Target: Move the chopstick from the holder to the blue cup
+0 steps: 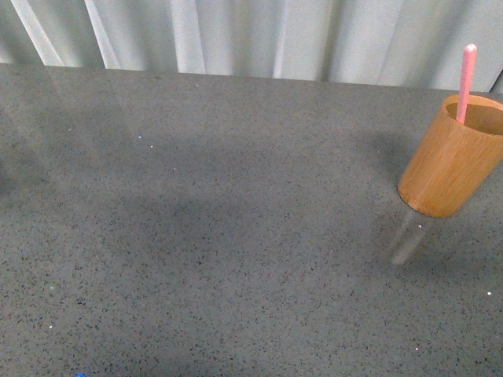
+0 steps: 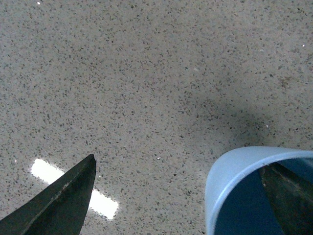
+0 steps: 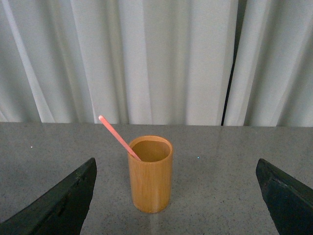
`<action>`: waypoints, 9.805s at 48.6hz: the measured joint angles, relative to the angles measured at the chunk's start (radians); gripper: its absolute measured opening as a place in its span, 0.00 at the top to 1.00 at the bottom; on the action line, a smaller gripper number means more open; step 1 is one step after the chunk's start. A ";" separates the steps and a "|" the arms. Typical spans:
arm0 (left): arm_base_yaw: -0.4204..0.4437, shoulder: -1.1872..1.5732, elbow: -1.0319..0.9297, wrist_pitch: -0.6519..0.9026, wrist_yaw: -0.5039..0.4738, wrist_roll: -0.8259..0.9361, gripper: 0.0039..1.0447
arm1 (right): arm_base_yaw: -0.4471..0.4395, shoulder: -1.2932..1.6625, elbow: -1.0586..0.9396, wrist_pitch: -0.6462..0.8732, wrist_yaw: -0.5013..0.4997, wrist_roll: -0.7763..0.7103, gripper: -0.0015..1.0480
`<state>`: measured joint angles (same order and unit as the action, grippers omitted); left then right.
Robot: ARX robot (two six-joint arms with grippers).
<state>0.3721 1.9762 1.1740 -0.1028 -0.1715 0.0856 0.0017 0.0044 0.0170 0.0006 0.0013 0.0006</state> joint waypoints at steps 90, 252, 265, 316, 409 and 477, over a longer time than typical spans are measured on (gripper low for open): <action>-0.609 -0.346 -0.032 -0.325 0.087 -0.116 0.97 | 0.000 0.000 0.000 0.000 0.000 0.000 0.10; -0.484 -0.851 -0.990 1.035 0.061 -0.093 0.97 | 0.000 0.000 0.000 0.000 0.000 0.000 0.10; -0.422 -0.996 -1.081 0.980 0.146 -0.093 0.97 | 0.000 0.000 0.000 0.000 0.000 0.000 0.10; -0.375 -1.650 -1.155 0.433 0.171 -0.093 0.97 | 0.000 0.000 0.000 0.000 0.000 0.000 0.10; -0.375 -1.973 -1.155 0.103 0.171 -0.090 0.06 | -0.124 0.641 0.143 0.104 -0.199 -0.297 0.10; -0.375 -1.973 -1.155 0.103 0.171 -0.090 0.06 | 0.063 1.736 0.525 0.894 -0.240 -0.626 0.10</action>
<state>-0.0025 0.0032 0.0185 0.0006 -0.0002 -0.0048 0.0647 1.7405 0.5423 0.8948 -0.2382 -0.6250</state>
